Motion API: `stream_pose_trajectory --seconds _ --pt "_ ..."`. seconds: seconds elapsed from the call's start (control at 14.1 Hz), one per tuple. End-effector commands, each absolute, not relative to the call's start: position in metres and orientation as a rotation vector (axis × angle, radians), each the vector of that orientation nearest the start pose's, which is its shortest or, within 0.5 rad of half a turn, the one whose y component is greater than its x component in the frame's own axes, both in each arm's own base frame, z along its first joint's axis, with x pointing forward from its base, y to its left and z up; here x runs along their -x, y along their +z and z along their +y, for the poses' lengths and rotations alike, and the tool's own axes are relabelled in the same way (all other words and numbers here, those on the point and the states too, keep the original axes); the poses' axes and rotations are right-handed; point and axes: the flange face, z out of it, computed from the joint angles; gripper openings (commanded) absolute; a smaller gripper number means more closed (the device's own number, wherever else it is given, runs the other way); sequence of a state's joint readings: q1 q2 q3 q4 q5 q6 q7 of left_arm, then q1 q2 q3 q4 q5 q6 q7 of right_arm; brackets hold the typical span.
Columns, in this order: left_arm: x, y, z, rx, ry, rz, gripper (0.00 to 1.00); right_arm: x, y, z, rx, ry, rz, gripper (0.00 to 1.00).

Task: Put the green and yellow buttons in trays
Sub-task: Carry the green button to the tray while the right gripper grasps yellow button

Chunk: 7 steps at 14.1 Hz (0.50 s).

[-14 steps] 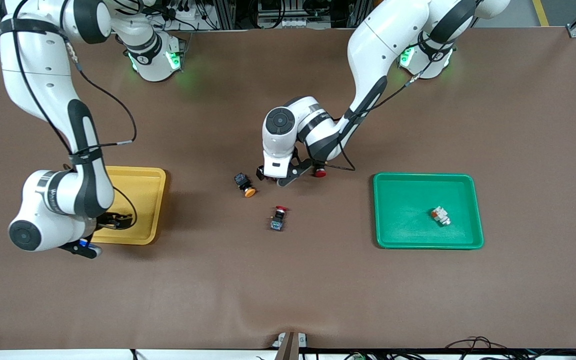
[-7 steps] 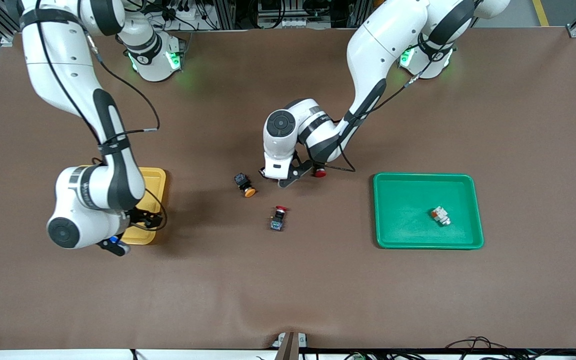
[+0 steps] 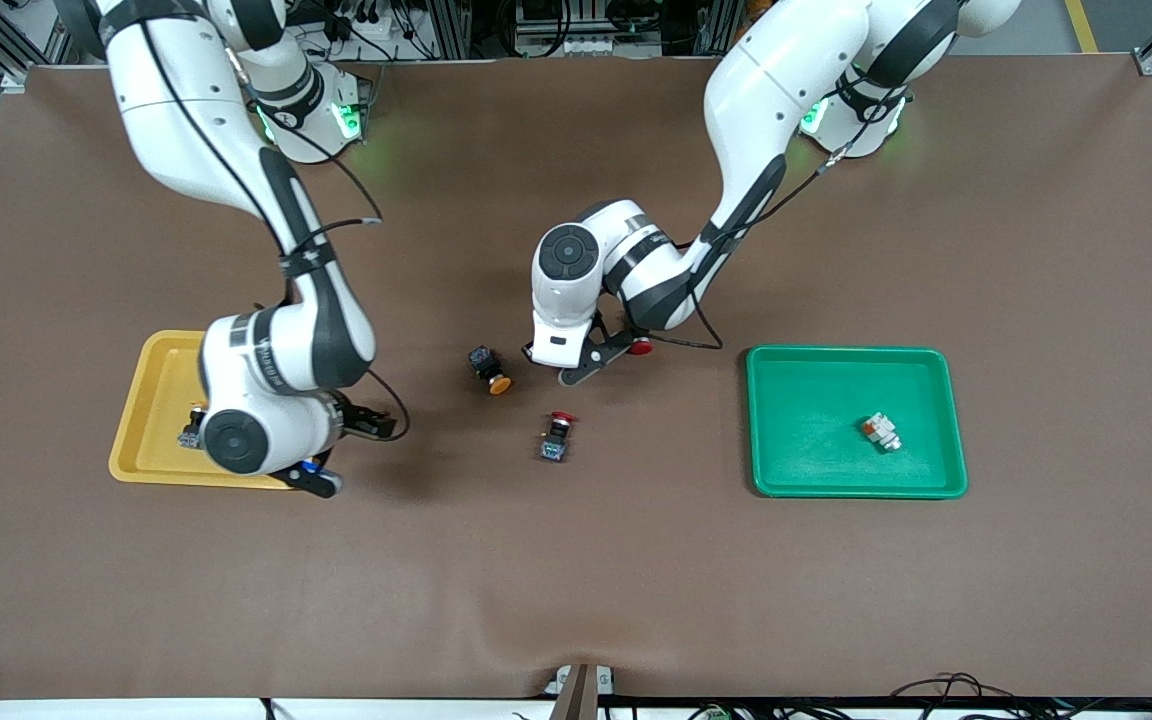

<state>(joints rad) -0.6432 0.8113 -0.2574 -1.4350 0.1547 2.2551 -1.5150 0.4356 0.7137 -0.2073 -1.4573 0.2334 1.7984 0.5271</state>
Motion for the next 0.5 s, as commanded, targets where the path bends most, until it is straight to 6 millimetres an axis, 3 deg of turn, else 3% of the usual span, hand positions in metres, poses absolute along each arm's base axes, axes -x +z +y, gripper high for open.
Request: stream_pose_trajectory --seconds 0.0,0.14,0.28,0.43 --pt "-0.518 0.302 -0.499 3.059 -0.006 -0.791 0.0 -0.643 0.251 0.215 3.067 0.565 0.507 1.0" --pt "-0.548 0.331 -0.462 3.077 -0.034 -0.72 0.0 -0.637 0.265 0.242 3.045 0.529 0.385 1.0" --pt "-0.575 0.348 -0.418 3.074 -0.027 -0.619 0.0 -0.63 0.273 0.249 3.039 0.519 0.218 1.0" --pt "-0.603 0.361 -0.372 3.095 -0.03 -0.482 0.0 -0.62 0.284 0.272 3.019 0.497 0.133 1.0"
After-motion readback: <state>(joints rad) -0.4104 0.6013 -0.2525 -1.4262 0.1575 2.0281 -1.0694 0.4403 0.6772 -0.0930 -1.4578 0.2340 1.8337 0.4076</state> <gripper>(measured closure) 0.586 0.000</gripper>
